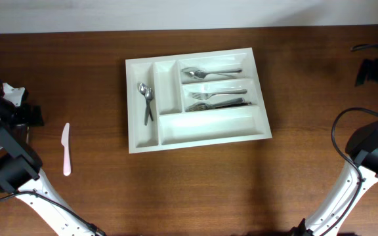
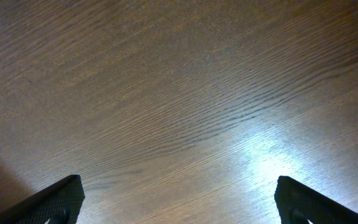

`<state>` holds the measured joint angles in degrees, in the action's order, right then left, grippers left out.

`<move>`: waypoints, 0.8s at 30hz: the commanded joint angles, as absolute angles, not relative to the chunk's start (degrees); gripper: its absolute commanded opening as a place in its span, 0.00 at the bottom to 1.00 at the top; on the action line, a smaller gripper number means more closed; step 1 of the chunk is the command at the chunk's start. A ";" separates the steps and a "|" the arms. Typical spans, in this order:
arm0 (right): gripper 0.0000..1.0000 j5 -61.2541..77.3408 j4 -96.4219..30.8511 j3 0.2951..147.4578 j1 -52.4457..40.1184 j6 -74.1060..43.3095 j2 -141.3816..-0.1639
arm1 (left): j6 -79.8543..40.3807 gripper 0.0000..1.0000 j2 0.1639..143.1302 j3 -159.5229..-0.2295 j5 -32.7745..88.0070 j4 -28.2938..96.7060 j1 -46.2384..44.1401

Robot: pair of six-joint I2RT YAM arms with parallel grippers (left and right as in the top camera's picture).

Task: Pack container
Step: 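Lower the left gripper and grasp the metal chopsticks, then lift the chopsticks and carry them right into the tray's bottom compartment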

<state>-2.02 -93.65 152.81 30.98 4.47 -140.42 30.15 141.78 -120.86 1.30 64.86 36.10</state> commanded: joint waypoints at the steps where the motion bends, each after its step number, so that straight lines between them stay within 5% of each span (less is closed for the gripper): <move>1: 0.99 -1.72 -93.62 152.62 30.72 3.99 -140.20 | 29.58 1.00 143.50 -120.77 2.81 65.10 36.45; 15: 0.99 -1.72 -93.62 152.62 30.74 3.99 -140.20 | 29.58 0.99 143.52 -120.77 2.81 65.39 36.45; 20: 0.99 -1.72 -93.62 152.62 30.74 3.99 -140.20 | 29.58 0.66 143.52 -120.77 2.81 65.39 36.45; 24: 0.99 -1.72 -93.62 152.62 30.74 3.99 -140.20 | 29.58 0.54 143.52 -120.77 2.79 65.34 36.45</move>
